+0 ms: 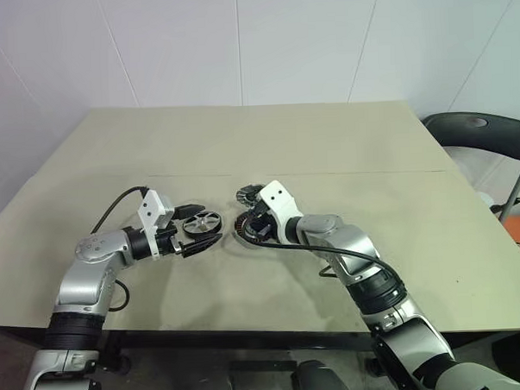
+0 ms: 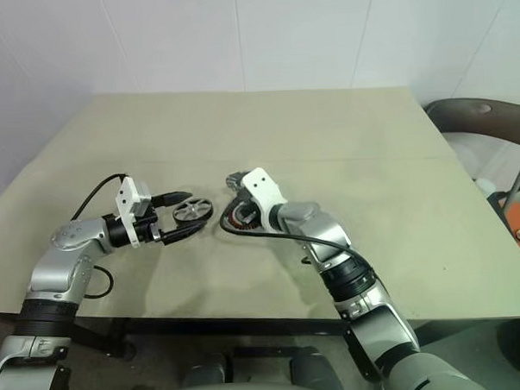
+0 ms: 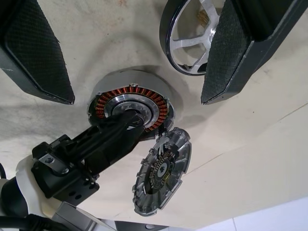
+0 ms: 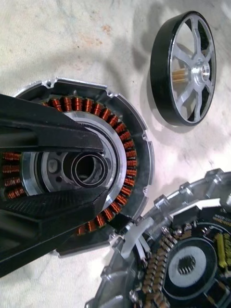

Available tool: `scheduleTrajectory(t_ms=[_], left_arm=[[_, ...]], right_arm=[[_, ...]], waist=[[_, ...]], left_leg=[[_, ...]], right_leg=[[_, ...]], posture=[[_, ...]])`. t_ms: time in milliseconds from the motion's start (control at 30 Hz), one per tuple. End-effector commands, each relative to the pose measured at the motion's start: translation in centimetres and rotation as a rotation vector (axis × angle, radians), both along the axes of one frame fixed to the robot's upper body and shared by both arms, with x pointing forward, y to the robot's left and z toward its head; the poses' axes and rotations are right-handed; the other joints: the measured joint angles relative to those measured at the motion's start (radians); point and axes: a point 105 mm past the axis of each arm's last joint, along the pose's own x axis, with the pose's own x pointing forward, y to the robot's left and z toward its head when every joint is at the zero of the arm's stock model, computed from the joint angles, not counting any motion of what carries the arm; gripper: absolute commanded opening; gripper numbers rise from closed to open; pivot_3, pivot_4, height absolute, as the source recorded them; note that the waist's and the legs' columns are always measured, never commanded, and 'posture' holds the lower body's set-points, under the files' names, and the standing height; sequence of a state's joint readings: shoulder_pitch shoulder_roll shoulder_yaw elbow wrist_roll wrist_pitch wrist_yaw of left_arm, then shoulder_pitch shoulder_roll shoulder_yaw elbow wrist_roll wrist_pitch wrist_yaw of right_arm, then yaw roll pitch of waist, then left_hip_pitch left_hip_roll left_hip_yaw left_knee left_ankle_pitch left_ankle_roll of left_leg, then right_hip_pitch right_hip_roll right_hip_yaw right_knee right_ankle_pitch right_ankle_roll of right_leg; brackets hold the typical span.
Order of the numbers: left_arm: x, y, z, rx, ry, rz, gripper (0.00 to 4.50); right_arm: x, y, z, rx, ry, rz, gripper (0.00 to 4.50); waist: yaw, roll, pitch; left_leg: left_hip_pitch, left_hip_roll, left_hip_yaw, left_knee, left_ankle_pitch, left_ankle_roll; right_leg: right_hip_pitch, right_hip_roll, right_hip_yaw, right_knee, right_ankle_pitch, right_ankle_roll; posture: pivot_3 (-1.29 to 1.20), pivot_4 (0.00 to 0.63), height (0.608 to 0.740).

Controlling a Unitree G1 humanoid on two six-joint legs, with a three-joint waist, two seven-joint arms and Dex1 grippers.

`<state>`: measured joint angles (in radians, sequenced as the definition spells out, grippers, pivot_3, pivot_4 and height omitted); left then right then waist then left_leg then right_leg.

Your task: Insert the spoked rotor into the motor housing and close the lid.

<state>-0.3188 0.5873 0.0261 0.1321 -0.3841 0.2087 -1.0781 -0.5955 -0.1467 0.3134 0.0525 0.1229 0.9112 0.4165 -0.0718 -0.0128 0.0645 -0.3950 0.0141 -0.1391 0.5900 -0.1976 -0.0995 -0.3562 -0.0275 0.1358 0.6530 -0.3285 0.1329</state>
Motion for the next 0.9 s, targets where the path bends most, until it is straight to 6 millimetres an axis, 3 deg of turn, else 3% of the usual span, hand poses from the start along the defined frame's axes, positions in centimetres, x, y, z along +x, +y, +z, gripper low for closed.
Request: scheduleTrajectory(t_ms=[33,167,367,467,633,900], left_arm=[[0.2,0.2,1.6,-0.003,-0.065,0.003,4.5],[0.3,0.3,1.5,0.0,-0.067,0.012,4.5],[0.4,0.2,1.3,0.002,-0.065,0.015,4.5],[0.5,0.1,1.1,0.004,-0.065,0.015,4.5],[0.7,0.0,1.3,0.004,-0.073,0.015,4.5],[0.9,0.1,1.4,0.011,-0.082,0.019,4.5]], right_arm=[[0.0,0.4,0.6,0.002,-0.026,0.011,1.12],[0.3,0.4,1.0,0.044,-0.024,-0.009,2.36],[0.8,0.2,1.8,0.075,-0.047,-0.031,2.36],[0.7,0.2,2.0,0.091,-0.056,-0.027,1.74],[0.6,0.2,1.9,0.076,-0.061,-0.014,0.04],[-0.8,0.3,0.0,-0.024,-0.025,0.063,0.04]], waist=[[0.0,0.0,0.0],[0.0,0.0,0.0],[0.0,0.0,0.0],[0.0,0.0,0.0],[0.0,0.0,0.0],[0.0,0.0,0.0]], left_leg=[[0.0,0.0,0.0,0.0,0.0,0.0],[0.0,0.0,0.0,0.0,0.0,0.0],[0.0,0.0,0.0,0.0,0.0,0.0],[0.0,0.0,0.0,0.0,0.0,0.0],[0.0,0.0,0.0,0.0,0.0,0.0],[0.0,0.0,0.0,0.0,0.0,0.0]], right_leg=[[0.0,0.0,0.0,0.0,0.0,0.0],[0.0,0.0,0.0,0.0,0.0,0.0],[0.0,0.0,0.0,0.0,0.0,0.0],[0.0,0.0,0.0,0.0,0.0,0.0],[0.0,0.0,0.0,0.0,0.0,0.0],[0.0,0.0,0.0,0.0,0.0,0.0]], posture=[[0.0,0.0,0.74],[0.0,0.0,0.74],[0.0,0.0,0.74],[0.0,0.0,0.74],[0.0,0.0,0.74],[0.0,0.0,0.74]])
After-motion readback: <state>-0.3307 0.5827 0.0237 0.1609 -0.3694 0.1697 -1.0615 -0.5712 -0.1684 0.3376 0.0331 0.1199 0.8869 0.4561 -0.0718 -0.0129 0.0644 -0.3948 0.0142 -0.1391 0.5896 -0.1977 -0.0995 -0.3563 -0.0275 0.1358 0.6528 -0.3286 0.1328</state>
